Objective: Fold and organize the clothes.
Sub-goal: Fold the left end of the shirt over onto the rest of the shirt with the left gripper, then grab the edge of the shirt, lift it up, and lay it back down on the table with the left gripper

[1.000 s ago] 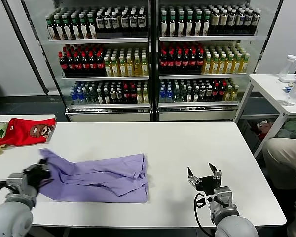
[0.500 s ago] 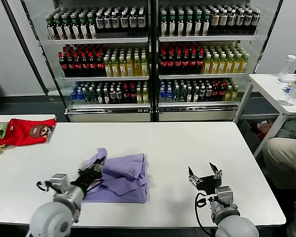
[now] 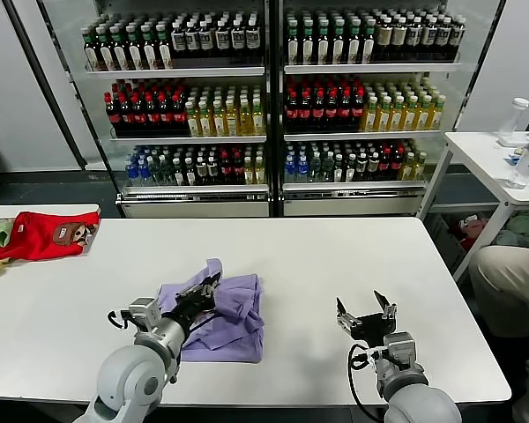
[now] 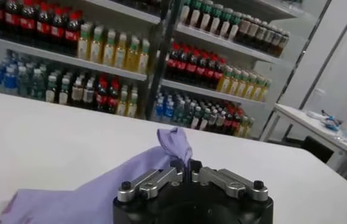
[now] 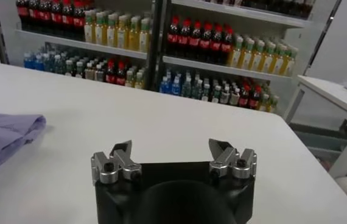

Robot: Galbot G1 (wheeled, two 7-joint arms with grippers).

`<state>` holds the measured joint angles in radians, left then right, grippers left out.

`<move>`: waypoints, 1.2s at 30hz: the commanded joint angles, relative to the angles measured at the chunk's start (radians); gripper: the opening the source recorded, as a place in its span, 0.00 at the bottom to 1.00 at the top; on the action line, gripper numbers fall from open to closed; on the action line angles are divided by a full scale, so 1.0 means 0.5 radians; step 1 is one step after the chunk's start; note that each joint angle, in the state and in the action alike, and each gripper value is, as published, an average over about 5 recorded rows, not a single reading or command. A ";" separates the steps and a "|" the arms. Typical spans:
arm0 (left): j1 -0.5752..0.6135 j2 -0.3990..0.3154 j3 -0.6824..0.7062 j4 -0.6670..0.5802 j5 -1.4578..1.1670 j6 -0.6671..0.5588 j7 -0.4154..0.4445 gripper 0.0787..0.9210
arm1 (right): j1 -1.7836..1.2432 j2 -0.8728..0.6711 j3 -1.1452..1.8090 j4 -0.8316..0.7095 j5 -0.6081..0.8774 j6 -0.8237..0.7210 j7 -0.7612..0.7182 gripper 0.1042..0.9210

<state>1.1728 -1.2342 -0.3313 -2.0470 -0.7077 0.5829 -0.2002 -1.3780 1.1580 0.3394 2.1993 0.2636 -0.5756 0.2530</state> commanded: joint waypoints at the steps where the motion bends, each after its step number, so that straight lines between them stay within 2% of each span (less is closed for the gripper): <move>1: -0.116 -0.130 0.147 0.222 0.099 -0.076 0.008 0.08 | 0.003 0.007 -0.006 0.004 -0.001 -0.001 0.001 0.88; 3: -0.101 -0.154 0.131 0.155 0.046 -0.180 0.014 0.14 | 0.002 0.010 -0.007 0.007 -0.002 -0.002 0.002 0.88; 6: -0.026 -0.134 -0.002 -0.079 -0.135 -0.318 0.048 0.24 | -0.009 0.009 0.004 0.015 -0.003 0.001 0.000 0.88; 10: 0.164 0.055 -0.268 -0.305 -0.164 -0.370 0.110 0.37 | -0.017 0.009 0.021 0.020 -0.004 0.006 -0.003 0.88; 13: 0.360 0.219 -0.455 -0.168 0.145 -0.304 0.133 0.48 | -0.010 0.020 0.017 0.024 -0.008 0.008 -0.005 0.88; 15: 0.468 0.275 -0.523 -0.022 0.313 -0.253 0.141 0.55 | -0.005 0.030 0.012 0.023 -0.011 0.010 -0.007 0.88; 19: 0.573 0.275 -0.572 0.152 0.378 -0.186 0.142 0.68 | -0.007 0.039 0.010 0.020 -0.016 0.017 -0.011 0.88; 24: 0.559 0.238 -0.555 0.214 0.363 -0.153 0.148 0.84 | -0.017 0.046 0.016 0.021 -0.017 0.020 -0.012 0.88; 27: 0.525 0.226 -0.538 0.232 0.351 -0.143 0.150 0.88 | -0.028 0.047 0.022 0.034 -0.020 0.020 -0.012 0.88; 36: 0.478 0.218 -0.527 0.218 0.346 -0.178 0.154 0.88 | -0.038 0.048 0.031 0.048 -0.026 0.020 -0.011 0.88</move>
<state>1.3900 -1.1441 -0.5601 -1.9614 -0.5684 0.4980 -0.1296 -1.3968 1.1799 0.3549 2.2211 0.2517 -0.5660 0.2472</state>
